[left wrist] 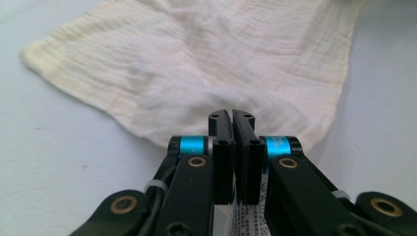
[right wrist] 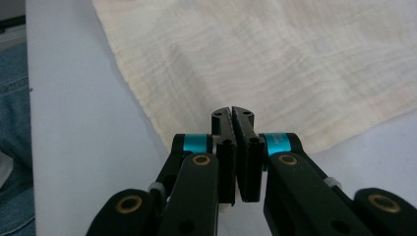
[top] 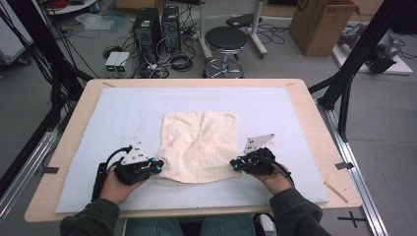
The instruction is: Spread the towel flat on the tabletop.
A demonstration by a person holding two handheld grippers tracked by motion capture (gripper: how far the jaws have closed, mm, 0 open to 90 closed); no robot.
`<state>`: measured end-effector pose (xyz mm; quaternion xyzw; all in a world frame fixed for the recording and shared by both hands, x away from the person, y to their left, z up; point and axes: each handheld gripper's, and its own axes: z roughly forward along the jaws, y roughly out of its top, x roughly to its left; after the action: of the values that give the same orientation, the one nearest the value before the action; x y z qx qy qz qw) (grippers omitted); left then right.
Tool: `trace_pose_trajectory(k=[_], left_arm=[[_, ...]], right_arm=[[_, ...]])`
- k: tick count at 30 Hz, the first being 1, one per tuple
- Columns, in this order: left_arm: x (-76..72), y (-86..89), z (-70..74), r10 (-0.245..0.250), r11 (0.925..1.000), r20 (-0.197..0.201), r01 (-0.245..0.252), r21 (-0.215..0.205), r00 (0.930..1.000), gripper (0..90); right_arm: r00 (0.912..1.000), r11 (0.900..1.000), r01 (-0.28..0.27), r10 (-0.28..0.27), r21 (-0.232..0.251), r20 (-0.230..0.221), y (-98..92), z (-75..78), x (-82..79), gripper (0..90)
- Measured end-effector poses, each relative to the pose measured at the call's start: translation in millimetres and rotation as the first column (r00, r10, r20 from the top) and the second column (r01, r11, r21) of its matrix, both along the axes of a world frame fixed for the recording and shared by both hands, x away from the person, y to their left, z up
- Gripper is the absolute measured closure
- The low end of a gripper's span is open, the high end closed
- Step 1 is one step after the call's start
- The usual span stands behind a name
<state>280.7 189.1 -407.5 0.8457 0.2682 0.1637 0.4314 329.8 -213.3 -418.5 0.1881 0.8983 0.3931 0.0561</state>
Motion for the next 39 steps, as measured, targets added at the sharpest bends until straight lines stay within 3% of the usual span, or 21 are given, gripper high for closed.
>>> trace_pose_trajectory(k=[4, 12, 17, 20, 23, 27, 30, 34, 36, 39], left_arm=[[-7.6, 8.0, 4.8, 0.000, 0.9999, 0.008, 0.000, 0.012, 1.0000, 86.8], [-25.9, 9.2, -2.8, -0.036, 0.9987, -0.021, 0.037, 0.035, 0.9991, 85.6], [-21.3, 8.3, -3.8, -0.031, 0.9995, -0.035, 0.031, 0.005, 0.9989, 65.4], [-15.2, 6.0, -6.2, -0.029, 0.9996, -0.037, 0.029, -0.004, 0.9989, 60.5], [-8.8, 0.8, -14.1, -0.048, 0.9988, -0.062, 0.048, 0.005, 0.9970, 59.9], [-6.4, -4.3, -24.6, -0.052, 0.9979, -0.087, 0.055, 0.032, 0.9948, 59.5], [-7.0, -6.6, -30.5, -0.050, 0.9955, -0.108, 0.058, 0.075, 0.9929, 65.1], [-9.5, -6.0, -32.9, -0.056, 0.9962, -0.102, 0.063, 0.061, 0.9932, 74.8], [-11.0, -5.5, -33.3, -0.052, 0.9964, -0.092, 0.058, 0.062, 0.9944, 75.4], [-15.1, -3.7, -34.1, -0.051, 0.9970, -0.085, 0.056, 0.054, 0.9950, 75.9]], right_arm=[[1.0000, 1.000, -0.005, 0.005, -0.006, 0.000, -3.3, 2.3, -6.9, 88.4], [0.9995, 0.999, -0.030, 0.029, -0.034, -0.013, -4.0, -3.9, -21.6, 87.6], [0.9994, 1.000, -0.024, 0.024, 0.009, -0.025, -9.7, -0.1, -23.2, 73.2], [0.9990, 0.998, -0.036, 0.037, 0.048, -0.025, -10.9, 3.3, -21.3, 68.2], [0.9961, 0.996, -0.084, 0.085, 0.040, -0.025, -5.7, 0.8, -23.1, 64.0], [0.9906, 0.991, -0.131, 0.131, -0.009, -0.040, 2.9, -10.9, -24.9, 61.9], [0.9903, 0.990, -0.134, 0.132, -0.046, -0.044, 6.2, -18.4, -25.4, 65.8], [0.9920, 0.992, -0.116, 0.113, -0.043, -0.055, 3.8, -18.7, -21.6, 80.9], [0.9893, 0.990, -0.134, 0.132, -0.037, -0.063, 3.9, -19.0, -20.2, 87.2], [0.9894, 0.990, -0.138, 0.136, -0.040, -0.052, 3.9, -18.7, -22.0, 88.4]])
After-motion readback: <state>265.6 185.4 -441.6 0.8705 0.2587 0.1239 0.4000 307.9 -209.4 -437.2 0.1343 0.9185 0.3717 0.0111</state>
